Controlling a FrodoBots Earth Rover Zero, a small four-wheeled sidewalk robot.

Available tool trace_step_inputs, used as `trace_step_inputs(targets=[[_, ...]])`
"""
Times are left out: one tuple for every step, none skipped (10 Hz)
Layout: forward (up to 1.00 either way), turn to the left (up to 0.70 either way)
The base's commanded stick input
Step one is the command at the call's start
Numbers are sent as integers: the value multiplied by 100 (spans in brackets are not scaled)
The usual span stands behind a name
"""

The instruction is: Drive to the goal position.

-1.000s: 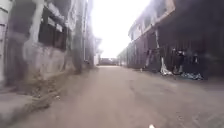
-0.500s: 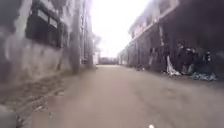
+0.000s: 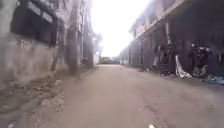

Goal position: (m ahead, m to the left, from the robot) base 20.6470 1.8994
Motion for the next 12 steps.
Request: trace_step_inputs(targets=[[100,0],[100,0],[100,0],[100,0],[100,0],[100,0],[100,0],[100,0],[100,0],[100,0],[100,0],[100,0]])
